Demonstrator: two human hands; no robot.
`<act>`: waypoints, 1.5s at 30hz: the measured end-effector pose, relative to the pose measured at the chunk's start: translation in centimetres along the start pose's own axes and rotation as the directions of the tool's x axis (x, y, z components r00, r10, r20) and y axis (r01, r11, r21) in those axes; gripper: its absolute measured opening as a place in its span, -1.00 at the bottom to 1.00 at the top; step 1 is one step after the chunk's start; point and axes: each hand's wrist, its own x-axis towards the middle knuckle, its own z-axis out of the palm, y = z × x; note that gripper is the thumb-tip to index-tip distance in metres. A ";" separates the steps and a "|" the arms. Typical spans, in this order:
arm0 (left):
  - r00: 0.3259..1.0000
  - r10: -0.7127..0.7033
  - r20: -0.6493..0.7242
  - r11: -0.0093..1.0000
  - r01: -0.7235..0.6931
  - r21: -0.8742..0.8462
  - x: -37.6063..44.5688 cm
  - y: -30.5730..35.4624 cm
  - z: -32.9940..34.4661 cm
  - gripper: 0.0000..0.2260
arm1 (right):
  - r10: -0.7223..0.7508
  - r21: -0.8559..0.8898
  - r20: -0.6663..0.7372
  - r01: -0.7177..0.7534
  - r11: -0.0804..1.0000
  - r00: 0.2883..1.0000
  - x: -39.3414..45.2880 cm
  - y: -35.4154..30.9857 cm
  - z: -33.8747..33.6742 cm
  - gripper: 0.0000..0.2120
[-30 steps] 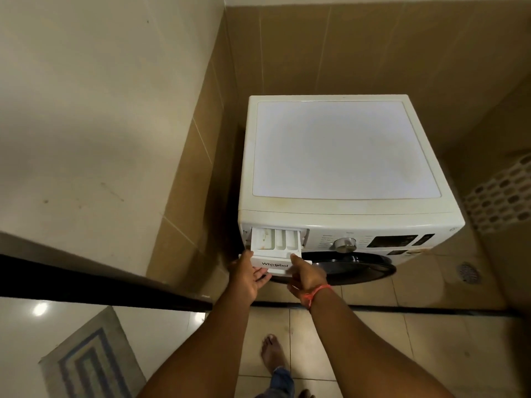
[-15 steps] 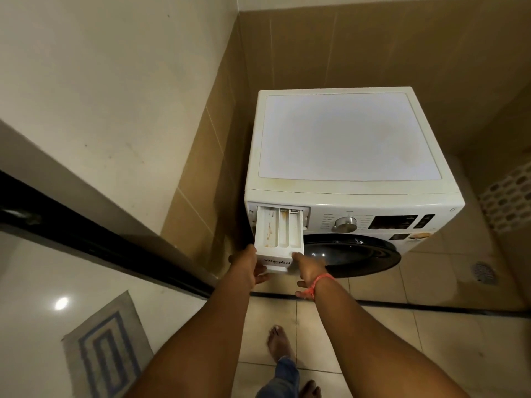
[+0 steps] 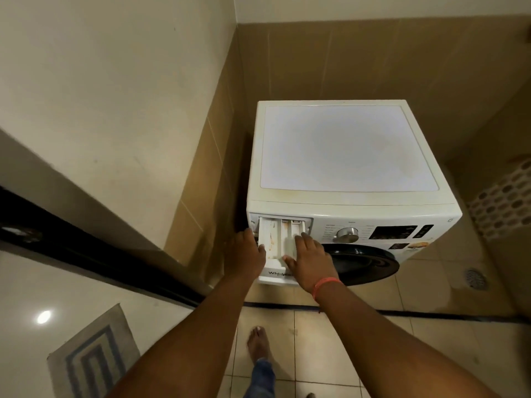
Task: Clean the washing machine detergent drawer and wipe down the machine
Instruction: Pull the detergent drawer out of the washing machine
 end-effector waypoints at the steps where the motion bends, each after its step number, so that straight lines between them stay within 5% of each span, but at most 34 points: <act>1: 1.000 0.013 0.022 0.999 -0.012 -0.031 0.8 0.0 0.3 -0.69 | -0.009 -0.027 0.022 0.010 1.000 1.000 0.8 -0.3 0.0 -0.41; 7: 0.918 -0.097 0.384 0.946 0.204 -0.251 3.8 -1.2 1.6 -0.64 | 0.027 -0.084 0.124 -0.017 0.996 0.992 4.9 -1.5 0.1 -0.32; 14: 0.837 -0.086 0.541 0.890 0.309 -0.336 5.3 -2.0 2.7 -0.64 | 0.117 -0.224 0.074 -0.098 0.970 0.990 6.9 -2.2 -0.2 -0.48; 29: 0.802 -0.040 0.595 0.877 0.314 -0.364 6.0 -2.1 3.5 -0.53 | 0.101 -0.002 0.301 -0.106 0.994 0.948 9.4 -1.5 0.8 -0.31; 36: 0.807 -0.068 0.586 0.863 0.342 -0.371 5.6 -1.8 3.5 -0.53 | 0.087 0.007 0.381 -0.097 0.995 0.920 10.1 -1.4 -0.2 -0.42; 45: 0.803 -0.048 0.594 0.855 0.341 -0.391 3.3 -2.2 3.2 -0.44 | 0.090 0.123 0.384 -0.147 0.981 0.919 6.8 -1.5 0.4 -0.30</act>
